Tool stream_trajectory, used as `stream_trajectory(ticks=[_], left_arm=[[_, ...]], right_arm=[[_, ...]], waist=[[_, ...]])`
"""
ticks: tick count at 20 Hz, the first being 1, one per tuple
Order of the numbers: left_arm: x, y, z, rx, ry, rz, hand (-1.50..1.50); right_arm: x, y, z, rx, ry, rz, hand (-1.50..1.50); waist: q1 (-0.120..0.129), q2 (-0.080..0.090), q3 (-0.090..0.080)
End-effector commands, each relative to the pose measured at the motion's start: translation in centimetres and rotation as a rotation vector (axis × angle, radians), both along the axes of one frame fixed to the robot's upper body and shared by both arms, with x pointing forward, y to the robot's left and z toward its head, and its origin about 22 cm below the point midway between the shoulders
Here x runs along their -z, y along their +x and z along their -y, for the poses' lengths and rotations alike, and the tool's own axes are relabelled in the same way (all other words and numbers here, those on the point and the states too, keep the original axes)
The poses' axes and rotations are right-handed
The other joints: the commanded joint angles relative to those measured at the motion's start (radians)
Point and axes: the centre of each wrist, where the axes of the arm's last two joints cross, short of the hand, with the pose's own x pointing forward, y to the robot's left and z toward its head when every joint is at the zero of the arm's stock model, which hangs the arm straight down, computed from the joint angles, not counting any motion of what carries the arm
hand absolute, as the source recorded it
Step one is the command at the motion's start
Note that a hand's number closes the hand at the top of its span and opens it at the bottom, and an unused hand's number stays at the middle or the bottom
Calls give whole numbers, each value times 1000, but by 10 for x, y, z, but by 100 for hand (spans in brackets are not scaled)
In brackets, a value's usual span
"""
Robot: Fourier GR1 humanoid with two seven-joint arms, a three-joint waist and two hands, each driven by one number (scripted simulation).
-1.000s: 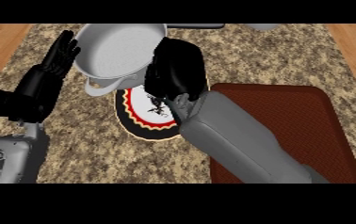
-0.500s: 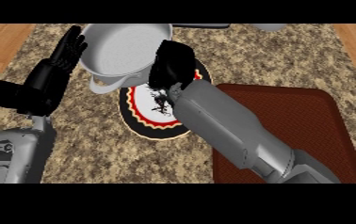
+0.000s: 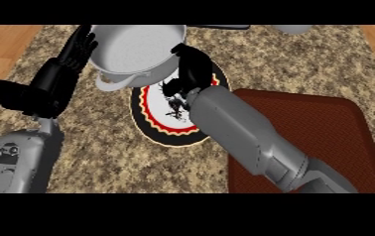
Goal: Pick the eggplant from the tray and place it in the plate
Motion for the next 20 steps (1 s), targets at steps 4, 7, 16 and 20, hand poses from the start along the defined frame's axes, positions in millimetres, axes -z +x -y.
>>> stream_trajectory(ticks=[4,7,16,20], left_arm=[[-1,4,-4,-2,-3,-2,0],[8,-4,14,3,13,-22,0],[12,-11,-28,-108,-5,-17,0],[18,-19,-38,-102,-2,-24,0]], right_arm=[[6,2,5,60,201,171,-150],[-5,7,5,86,303,208,-150],[-11,6,23,139,505,246,-150],[-16,2,56,119,532,261,-150]], waist=[[-4,-2,1],[-4,-3,1],[-95,-27,1],[-111,-32,0]])
